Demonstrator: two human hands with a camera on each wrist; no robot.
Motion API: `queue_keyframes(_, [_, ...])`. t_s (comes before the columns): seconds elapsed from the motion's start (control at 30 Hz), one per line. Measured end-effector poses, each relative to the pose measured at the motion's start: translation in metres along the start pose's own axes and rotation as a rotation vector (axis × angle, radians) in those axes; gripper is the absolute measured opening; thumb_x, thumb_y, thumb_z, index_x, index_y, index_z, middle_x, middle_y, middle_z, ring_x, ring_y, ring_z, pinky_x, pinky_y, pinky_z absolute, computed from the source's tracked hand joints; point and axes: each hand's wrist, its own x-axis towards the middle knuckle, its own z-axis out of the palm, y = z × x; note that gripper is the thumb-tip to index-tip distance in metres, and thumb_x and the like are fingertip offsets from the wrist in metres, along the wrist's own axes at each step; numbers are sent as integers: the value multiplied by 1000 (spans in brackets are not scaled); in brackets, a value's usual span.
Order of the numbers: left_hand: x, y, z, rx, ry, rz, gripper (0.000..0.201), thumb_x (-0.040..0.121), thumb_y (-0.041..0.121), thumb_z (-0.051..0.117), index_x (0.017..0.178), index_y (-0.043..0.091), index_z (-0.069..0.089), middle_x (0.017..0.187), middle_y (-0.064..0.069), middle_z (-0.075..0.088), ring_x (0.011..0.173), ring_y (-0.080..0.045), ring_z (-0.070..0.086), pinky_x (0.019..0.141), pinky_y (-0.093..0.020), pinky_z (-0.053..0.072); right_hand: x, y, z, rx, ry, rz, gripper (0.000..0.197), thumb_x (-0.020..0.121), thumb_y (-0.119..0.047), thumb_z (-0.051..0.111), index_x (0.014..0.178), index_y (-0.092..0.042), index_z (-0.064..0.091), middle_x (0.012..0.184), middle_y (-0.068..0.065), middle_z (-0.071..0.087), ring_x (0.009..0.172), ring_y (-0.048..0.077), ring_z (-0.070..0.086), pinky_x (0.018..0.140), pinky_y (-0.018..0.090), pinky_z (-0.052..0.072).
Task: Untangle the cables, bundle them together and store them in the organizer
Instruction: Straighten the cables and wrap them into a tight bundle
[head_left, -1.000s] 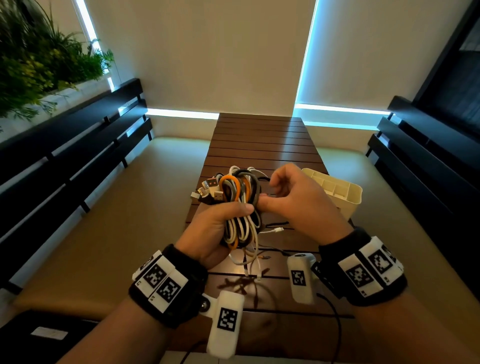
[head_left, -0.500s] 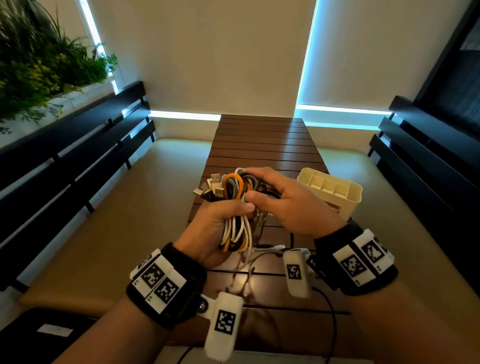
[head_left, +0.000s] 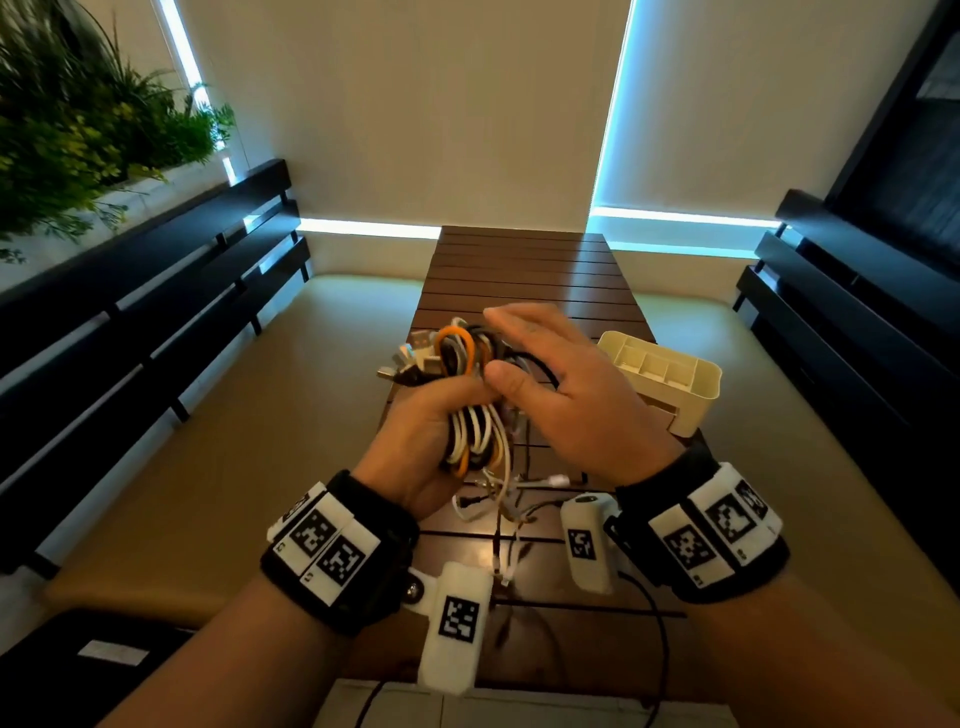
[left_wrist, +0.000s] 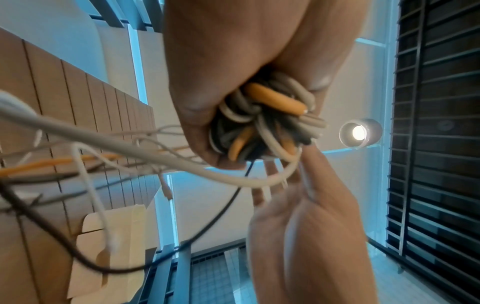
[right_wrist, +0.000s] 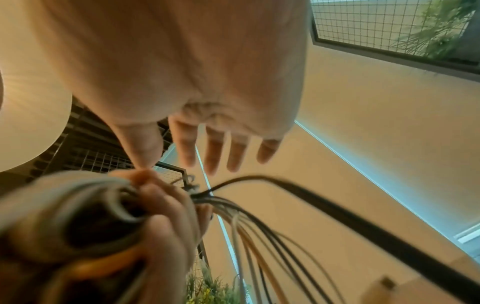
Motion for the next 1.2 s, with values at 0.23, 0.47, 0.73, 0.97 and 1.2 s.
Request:
queue_keyframes(0.23, [11, 16, -7, -54, 175, 68, 10, 88, 14, 56, 88, 5, 60, 77, -10, 62, 65, -20, 61, 67, -33, 52, -17, -20, 1, 110, -354, 247, 14, 89, -38, 70, 95, -28, 63, 78, -4, 70, 62, 0, 65, 61, 16, 54])
queue_keyframes(0.47, [10, 12, -6, -77, 154, 48, 11, 90, 15, 56, 90, 6, 62, 81, -10, 65, 69, -20, 63, 65, -30, 53, -15, -14, 19, 203, -215, 241, 5, 92, -12, 68, 90, -8, 66, 77, 3, 76, 65, 7, 73, 58, 21, 58])
queue_keyframes(0.73, [9, 11, -15, -111, 119, -19, 11, 75, 16, 61, 78, 7, 66, 81, -9, 65, 75, -20, 60, 72, -33, 48, -11, -2, 23, -125, -75, 219, 33, 75, -46, 80, 91, -26, 58, 80, -12, 62, 72, 4, 58, 67, 29, 53])
queue_keyframes(0.97, [7, 12, -16, -77, 60, -65, 8, 72, 11, 65, 73, 6, 72, 80, -8, 63, 76, -19, 59, 72, -34, 47, -6, 16, 20, -293, -9, 20, 101, 65, -59, 80, 144, -37, 21, 151, 0, 21, 138, 22, 28, 111, 47, 33])
queue_keyframes(1.2, [-2, 15, -7, -66, -84, -101, 10, 71, 13, 63, 71, 9, 73, 77, -5, 64, 84, -24, 53, 71, -36, 45, -10, 35, 28, -118, -67, 178, 108, 67, -51, 83, 149, -40, 13, 153, -5, 16, 144, 18, 20, 117, 49, 28])
